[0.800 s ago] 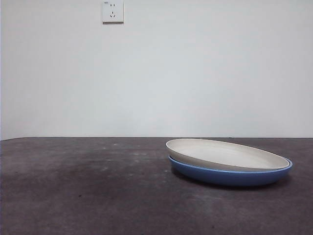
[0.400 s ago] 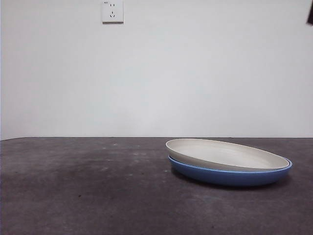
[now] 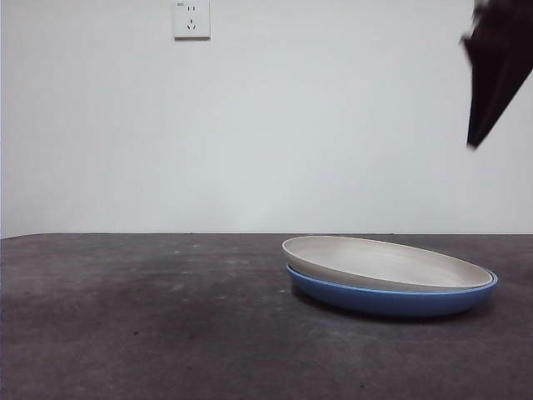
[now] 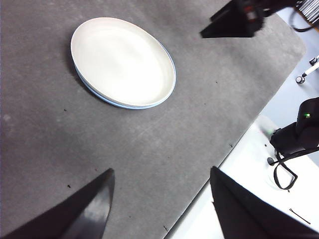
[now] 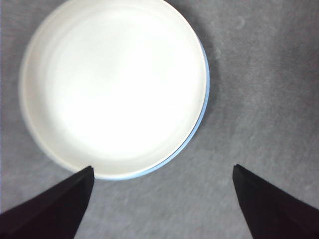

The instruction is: Pick up the white plate, put it on the blue plate, put it on desk

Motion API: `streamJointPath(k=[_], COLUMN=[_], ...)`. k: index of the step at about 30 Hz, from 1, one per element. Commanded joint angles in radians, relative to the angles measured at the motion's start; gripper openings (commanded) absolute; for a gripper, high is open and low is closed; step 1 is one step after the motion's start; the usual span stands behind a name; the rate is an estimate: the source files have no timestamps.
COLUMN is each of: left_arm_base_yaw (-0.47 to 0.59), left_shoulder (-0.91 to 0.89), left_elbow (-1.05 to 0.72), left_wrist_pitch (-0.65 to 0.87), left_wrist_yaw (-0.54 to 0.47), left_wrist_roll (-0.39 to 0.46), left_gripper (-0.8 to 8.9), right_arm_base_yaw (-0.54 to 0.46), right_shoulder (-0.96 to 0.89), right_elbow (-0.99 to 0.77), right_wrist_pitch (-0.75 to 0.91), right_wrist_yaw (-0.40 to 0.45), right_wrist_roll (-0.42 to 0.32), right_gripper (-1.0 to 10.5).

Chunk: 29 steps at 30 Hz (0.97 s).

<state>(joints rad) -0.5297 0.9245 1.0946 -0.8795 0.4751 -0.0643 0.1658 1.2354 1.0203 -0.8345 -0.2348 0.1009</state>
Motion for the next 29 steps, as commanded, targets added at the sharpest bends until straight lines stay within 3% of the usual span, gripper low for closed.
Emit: streamJointPath(k=[1,11,23,29], left_arm_base_yaw=[-0.005,-0.005,-0.005,-0.005], left_shoulder=[0.009,0.009,0.009,0.009], left_elbow=[0.008,0.008,0.008,0.008], left_wrist_pitch=[0.007,0.008,0.008,0.009], left_wrist_yaw=[0.005,0.005,0.005,0.005], left_wrist_roll=[0.020,0.020,0.020,0.020], left_gripper=[3.12,3.12,3.12,3.12], right_arm_base_yaw=[-0.010,-0.023,-0.023,-0.023], right_shoulder=[0.089,0.327,0.438,0.455], right_elbow=[0.021,0.021,0.021,0.021], right_wrist_pitch=[0.045,0.193,0.282,0.296], right_wrist_yaw=[0.001,0.000,0.001,0.001], right_wrist_roll=[-0.015,-0.014,-0.005,-0.003], right_gripper=[4.2,3.7,2.8,1.8])
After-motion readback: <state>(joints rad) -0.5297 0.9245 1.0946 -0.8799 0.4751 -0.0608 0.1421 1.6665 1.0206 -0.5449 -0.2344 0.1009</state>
